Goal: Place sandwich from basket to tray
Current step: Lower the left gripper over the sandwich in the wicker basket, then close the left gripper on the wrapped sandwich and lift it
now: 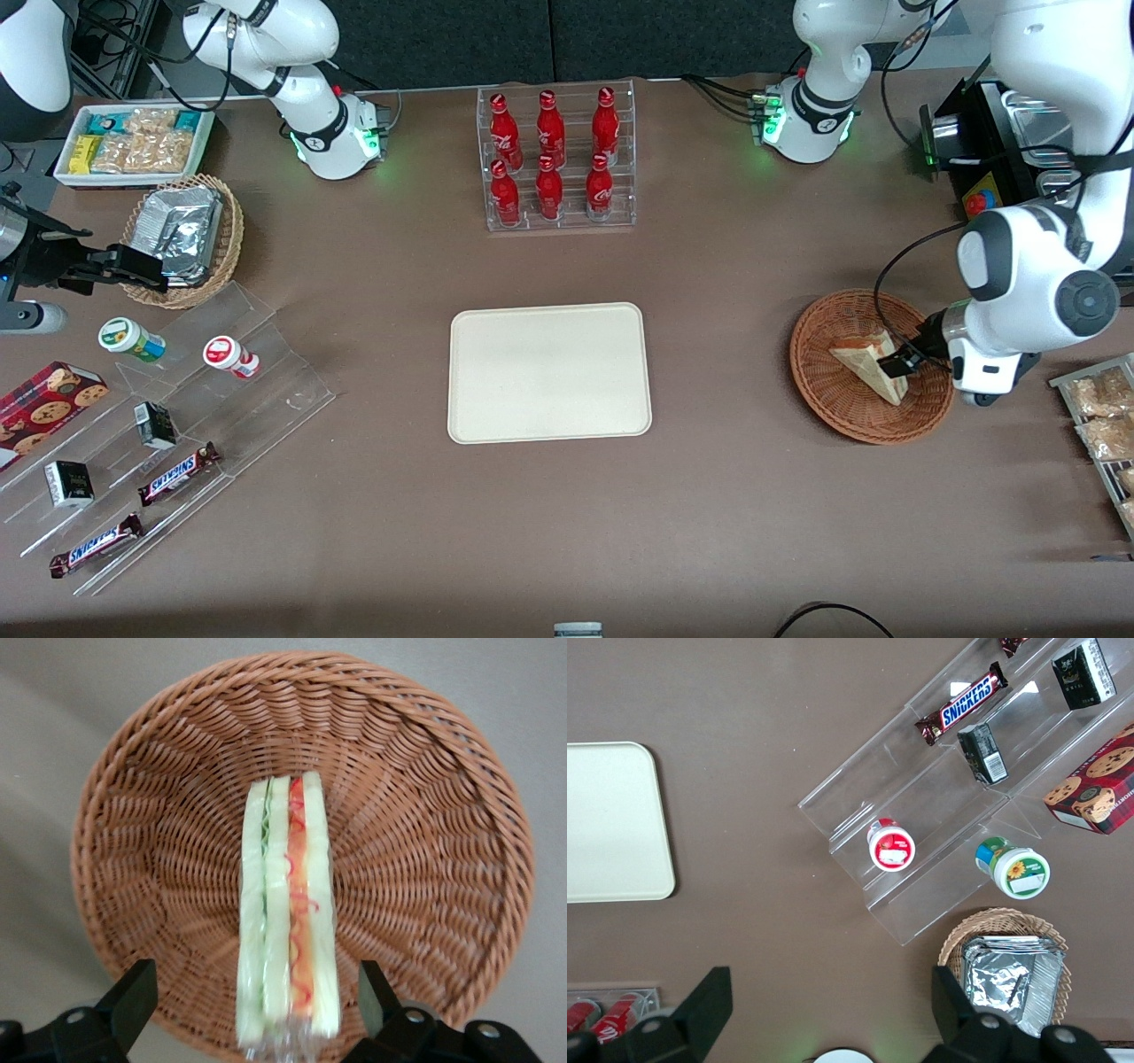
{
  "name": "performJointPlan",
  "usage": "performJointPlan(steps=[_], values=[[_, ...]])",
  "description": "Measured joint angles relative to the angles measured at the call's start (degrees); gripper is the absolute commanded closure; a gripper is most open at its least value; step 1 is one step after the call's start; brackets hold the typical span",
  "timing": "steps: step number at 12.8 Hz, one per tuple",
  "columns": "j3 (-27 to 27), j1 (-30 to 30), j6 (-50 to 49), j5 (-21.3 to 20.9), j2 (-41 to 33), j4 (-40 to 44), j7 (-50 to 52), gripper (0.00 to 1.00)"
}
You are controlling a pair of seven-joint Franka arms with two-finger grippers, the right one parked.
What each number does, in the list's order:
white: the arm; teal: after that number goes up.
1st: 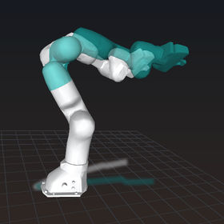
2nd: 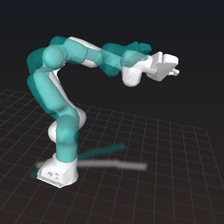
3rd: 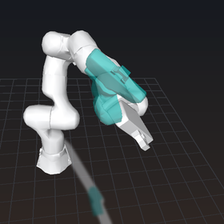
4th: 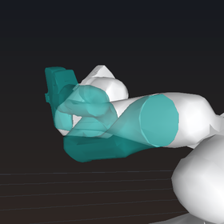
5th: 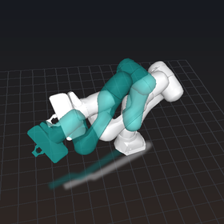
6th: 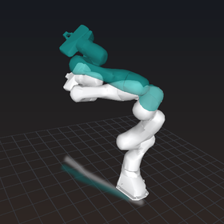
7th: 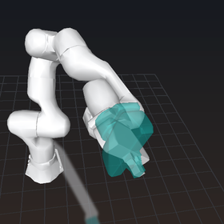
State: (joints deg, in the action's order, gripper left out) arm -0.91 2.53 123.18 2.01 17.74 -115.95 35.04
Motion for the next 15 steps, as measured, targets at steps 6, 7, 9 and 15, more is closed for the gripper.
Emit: performJointPlan(steps=[6,7,9,15], values=[[0.0,0.0,8.3,0.0,4.7,-3.2,1.5,1.00],[0.0,0.0,8.3,0.0,4.6,-3.2,1.5,1.00],[0.1,0.0,6.0,0.0,3.6,-1.8,1.5,1.00],[6.4,-6.7,-22.6,0.6,1.2,21.6,12.2,1.00]])
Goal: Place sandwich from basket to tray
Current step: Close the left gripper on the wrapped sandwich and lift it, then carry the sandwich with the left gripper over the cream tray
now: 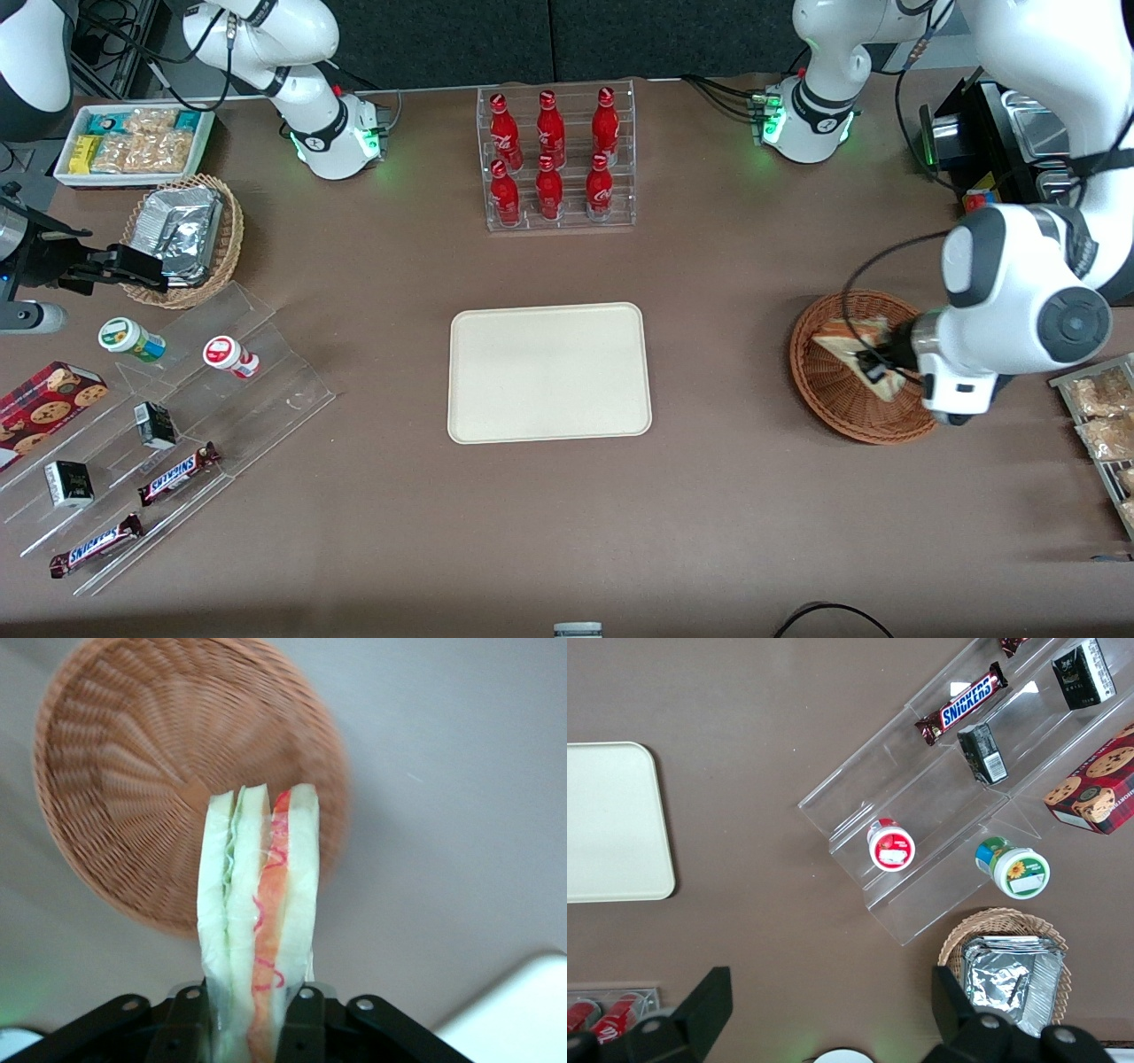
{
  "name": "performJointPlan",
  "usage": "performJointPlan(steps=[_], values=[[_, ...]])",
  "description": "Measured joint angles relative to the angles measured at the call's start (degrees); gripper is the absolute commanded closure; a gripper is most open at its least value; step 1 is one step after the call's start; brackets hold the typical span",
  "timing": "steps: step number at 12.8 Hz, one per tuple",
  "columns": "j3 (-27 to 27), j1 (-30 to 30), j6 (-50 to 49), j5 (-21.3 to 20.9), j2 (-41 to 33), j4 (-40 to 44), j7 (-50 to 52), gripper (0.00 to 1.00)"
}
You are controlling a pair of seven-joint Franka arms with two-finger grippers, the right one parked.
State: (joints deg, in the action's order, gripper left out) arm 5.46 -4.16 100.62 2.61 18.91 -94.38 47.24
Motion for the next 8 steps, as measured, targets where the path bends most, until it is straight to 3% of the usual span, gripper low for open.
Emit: performJointPlan(steps=[5,8], values=[[0.7,-20.6,0.0,0.0,4.2,3.7,9.0,1.00],[0.6,-27.0,2.2,-0.1,11.6,10.0,8.2,1.00]])
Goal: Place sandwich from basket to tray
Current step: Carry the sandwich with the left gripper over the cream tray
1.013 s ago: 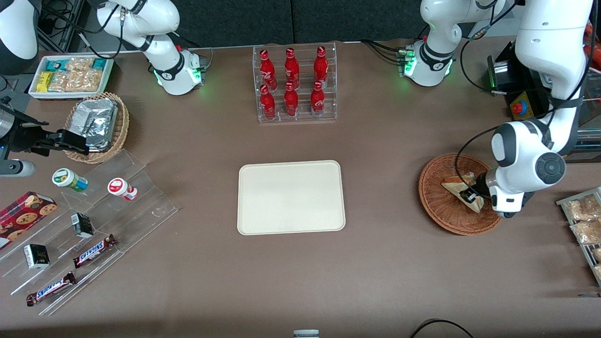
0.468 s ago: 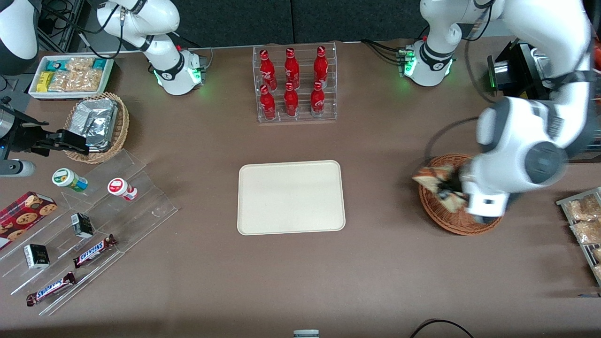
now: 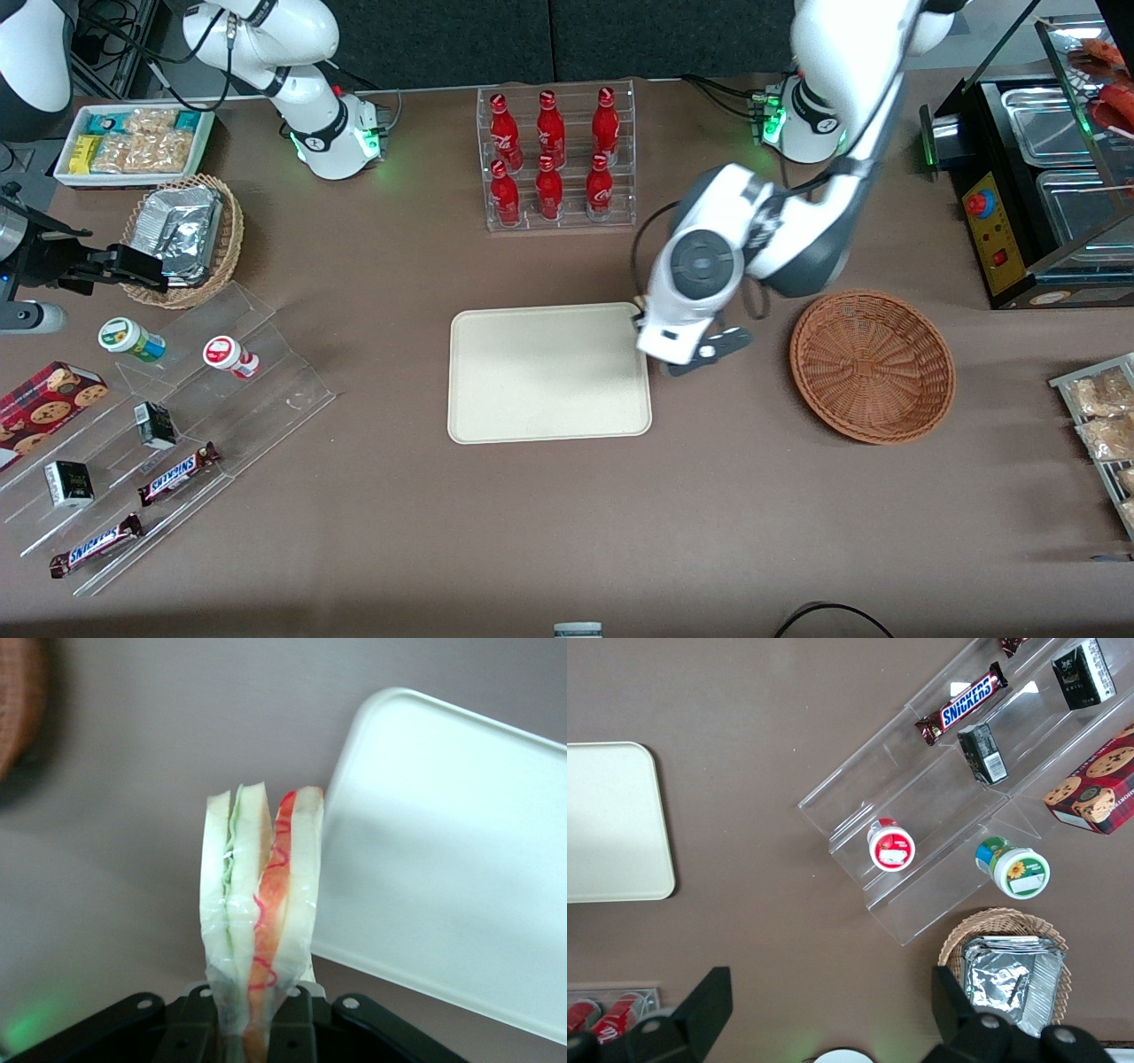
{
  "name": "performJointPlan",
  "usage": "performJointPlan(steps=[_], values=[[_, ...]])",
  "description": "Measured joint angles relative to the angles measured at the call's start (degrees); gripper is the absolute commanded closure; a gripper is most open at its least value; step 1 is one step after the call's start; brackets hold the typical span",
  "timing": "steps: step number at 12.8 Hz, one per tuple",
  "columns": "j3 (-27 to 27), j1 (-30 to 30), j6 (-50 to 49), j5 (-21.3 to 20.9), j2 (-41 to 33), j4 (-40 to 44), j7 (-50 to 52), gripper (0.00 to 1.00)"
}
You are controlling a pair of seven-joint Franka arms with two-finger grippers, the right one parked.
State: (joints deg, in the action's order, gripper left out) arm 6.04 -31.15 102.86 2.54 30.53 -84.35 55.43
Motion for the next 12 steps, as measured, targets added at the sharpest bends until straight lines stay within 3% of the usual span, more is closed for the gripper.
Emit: performJointPlan(steps=[3,7,12], values=[[-0.1,-3.7,4.6,-0.1,6.9,5.9,-6.0,1.00],[-0.1,-5.5,6.9,-0.1,10.4,7.4,-17.7,1.00],[-0.2,-5.8,16.2,-0.1,15.8,7.4,-19.9,1.00]])
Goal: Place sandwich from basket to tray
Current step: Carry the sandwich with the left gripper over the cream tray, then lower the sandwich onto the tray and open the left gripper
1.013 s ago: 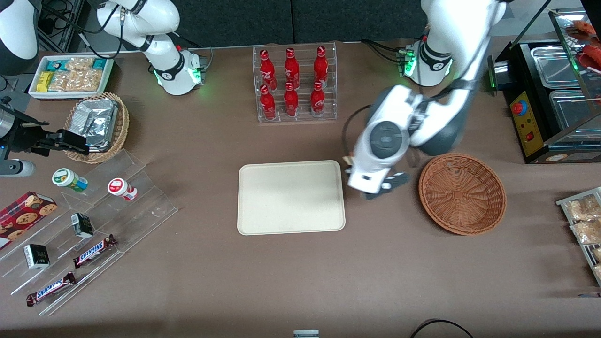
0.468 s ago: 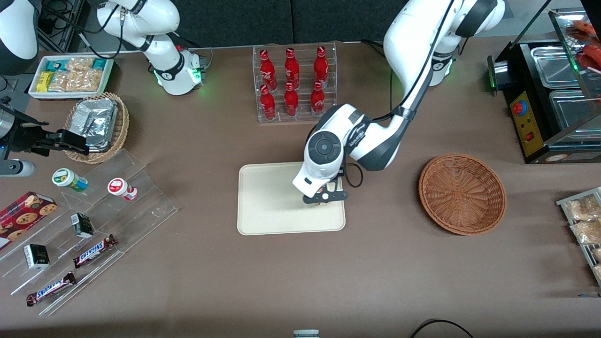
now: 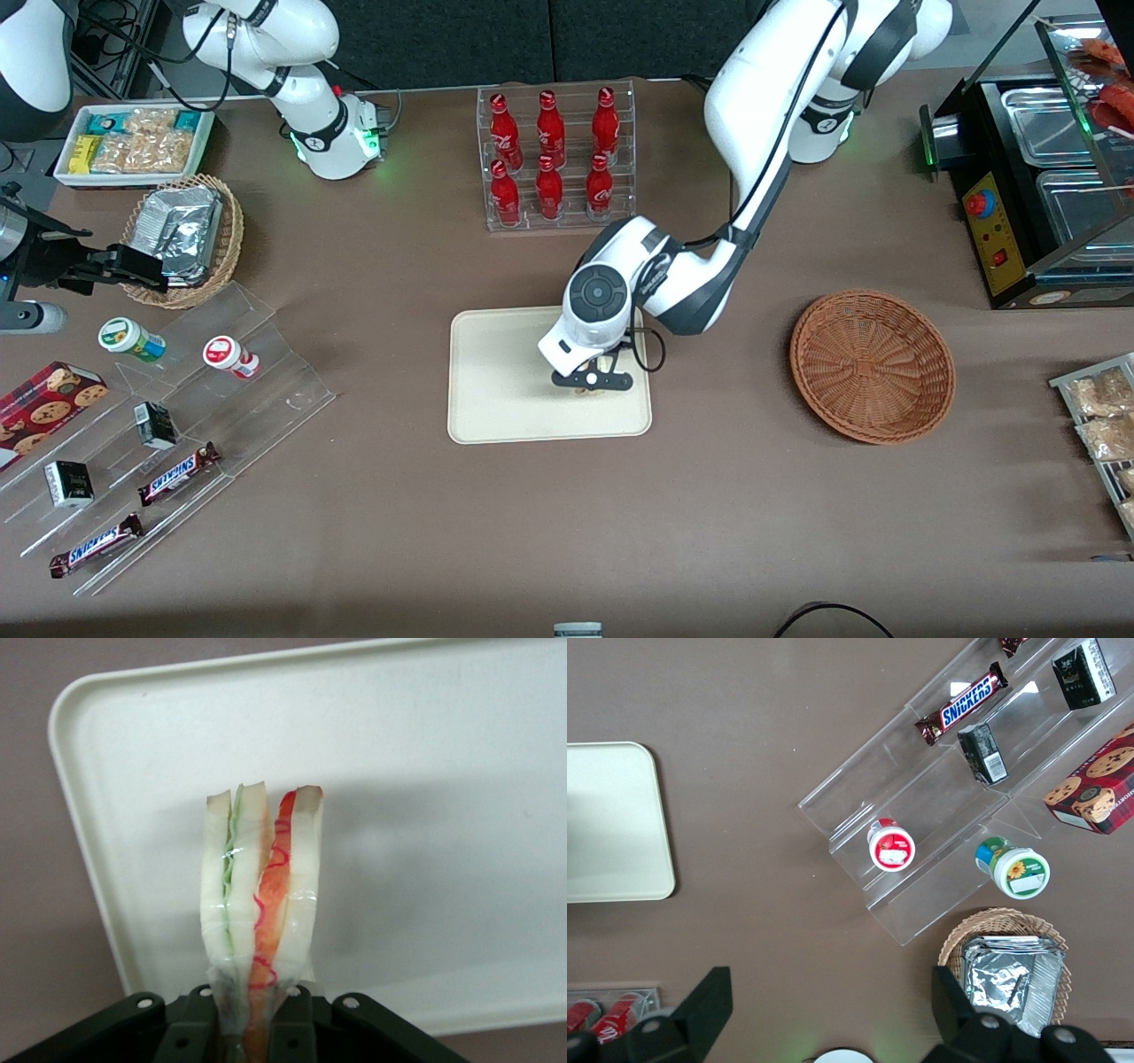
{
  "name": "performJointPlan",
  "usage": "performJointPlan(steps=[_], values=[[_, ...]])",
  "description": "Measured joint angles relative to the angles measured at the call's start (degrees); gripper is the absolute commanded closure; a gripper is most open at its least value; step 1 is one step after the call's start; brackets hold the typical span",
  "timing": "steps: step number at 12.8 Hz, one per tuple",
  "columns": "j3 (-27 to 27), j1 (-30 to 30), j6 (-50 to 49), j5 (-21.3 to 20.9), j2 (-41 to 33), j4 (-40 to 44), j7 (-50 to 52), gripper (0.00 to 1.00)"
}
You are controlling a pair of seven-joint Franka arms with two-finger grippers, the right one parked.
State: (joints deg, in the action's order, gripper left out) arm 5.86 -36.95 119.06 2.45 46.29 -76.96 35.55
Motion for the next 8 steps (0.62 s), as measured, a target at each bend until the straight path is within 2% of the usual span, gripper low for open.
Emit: performJointPlan(steps=[3,4,5,8], values=[[-0.1,0.0,4.2,0.0,3.0,0.2,-0.1,1.00],[-0.1,0.0,4.2,0.0,3.0,0.4,-0.1,0.78],[-0.1,0.0,4.2,0.0,3.1,0.5,-0.1,0.02],[-0.2,0.0,4.2,0.0,2.9,1.0,0.1,0.00]])
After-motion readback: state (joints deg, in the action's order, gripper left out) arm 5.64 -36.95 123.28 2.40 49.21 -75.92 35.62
